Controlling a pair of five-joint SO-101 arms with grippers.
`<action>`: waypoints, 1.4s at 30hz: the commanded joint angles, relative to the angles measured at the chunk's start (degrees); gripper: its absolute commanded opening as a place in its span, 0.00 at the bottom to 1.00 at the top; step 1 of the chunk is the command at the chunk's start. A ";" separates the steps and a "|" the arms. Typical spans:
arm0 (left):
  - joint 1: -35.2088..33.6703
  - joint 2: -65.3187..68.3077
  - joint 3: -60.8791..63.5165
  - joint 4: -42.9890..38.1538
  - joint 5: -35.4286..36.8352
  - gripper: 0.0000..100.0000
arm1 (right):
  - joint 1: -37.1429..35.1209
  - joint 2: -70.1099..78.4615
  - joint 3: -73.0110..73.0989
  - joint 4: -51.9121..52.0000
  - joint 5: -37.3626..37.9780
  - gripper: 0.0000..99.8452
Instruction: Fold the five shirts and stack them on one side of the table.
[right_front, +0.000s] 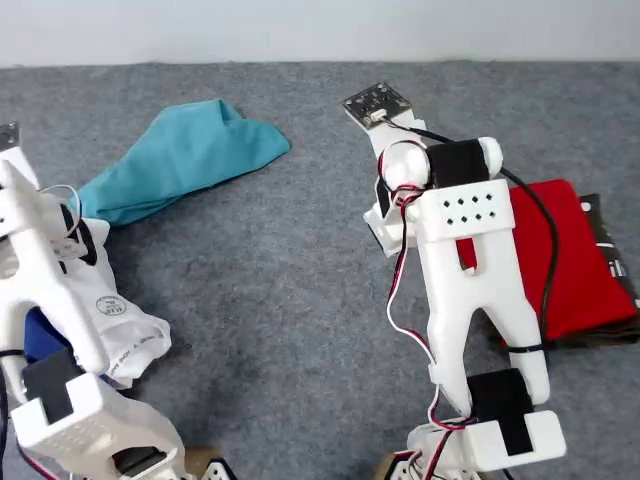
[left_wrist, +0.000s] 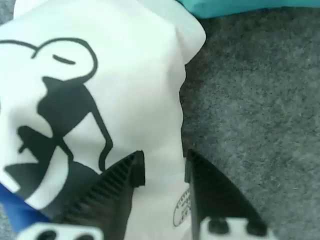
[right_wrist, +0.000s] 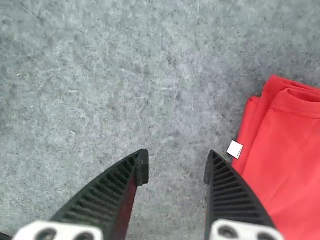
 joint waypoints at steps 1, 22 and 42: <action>0.09 1.05 0.04 -0.97 -0.53 0.14 | -0.13 -1.80 0.00 -0.75 0.53 0.19; 0.35 16.62 -0.04 -6.77 -0.26 0.11 | -0.22 -1.63 0.00 -0.75 0.53 0.19; 11.25 2.20 -22.37 1.93 0.26 0.01 | -0.22 -1.54 0.00 -0.75 0.44 0.19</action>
